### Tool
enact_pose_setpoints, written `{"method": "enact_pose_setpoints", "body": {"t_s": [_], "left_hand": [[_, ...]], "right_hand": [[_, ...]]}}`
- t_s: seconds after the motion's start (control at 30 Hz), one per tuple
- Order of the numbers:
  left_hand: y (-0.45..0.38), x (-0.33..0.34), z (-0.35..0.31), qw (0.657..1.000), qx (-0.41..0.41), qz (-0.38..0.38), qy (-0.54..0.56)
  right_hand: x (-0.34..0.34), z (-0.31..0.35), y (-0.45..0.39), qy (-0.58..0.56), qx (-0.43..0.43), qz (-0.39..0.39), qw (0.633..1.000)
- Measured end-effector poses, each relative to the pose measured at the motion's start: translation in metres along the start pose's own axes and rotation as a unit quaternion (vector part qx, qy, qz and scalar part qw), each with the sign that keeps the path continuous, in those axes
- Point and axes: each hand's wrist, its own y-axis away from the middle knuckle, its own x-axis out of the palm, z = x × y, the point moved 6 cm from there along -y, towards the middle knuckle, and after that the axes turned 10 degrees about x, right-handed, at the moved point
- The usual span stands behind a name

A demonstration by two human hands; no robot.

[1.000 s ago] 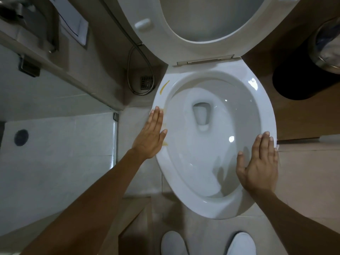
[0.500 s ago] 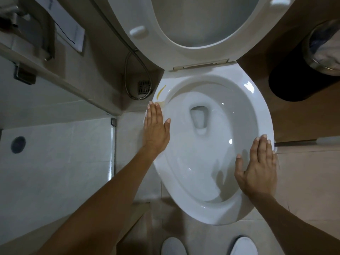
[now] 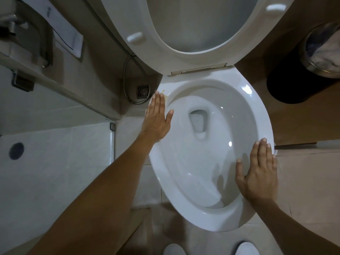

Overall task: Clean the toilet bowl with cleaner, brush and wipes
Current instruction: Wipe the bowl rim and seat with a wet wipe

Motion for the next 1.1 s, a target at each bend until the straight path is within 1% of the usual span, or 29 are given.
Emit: {"method": "enact_pose_setpoints", "body": {"t_s": [0.1,0.2,0.43,0.6,0.7,0.93,1.1], "left_hand": [[0.034,0.009,-0.003,0.999,0.039,0.016,-0.022],[0.048,0.011,-0.002,0.998,0.050,0.013,-0.020],[-0.006,0.001,0.006,0.997,0.069,0.007,-0.040],[-0.040,-0.005,-0.003,0.995,0.087,0.014,-0.049],[-0.040,-0.006,-0.003,0.994,0.100,0.011,-0.041],[0.006,0.000,0.007,0.993,0.114,0.019,-0.035],[-0.026,-0.007,0.006,0.991,0.126,0.020,-0.044]], "right_hand": [[-0.001,0.001,0.000,-0.002,0.001,-0.004,1.000],[-0.001,0.000,0.000,-0.005,0.002,-0.006,1.000],[-0.001,0.000,0.001,-0.004,0.009,0.003,1.000],[0.002,-0.003,0.001,-0.010,0.013,0.010,1.000],[0.003,-0.004,0.000,-0.010,0.013,0.012,1.000],[0.002,-0.003,0.000,-0.009,0.015,0.011,1.000],[0.000,-0.001,-0.001,-0.010,0.013,-0.001,1.000]]}}
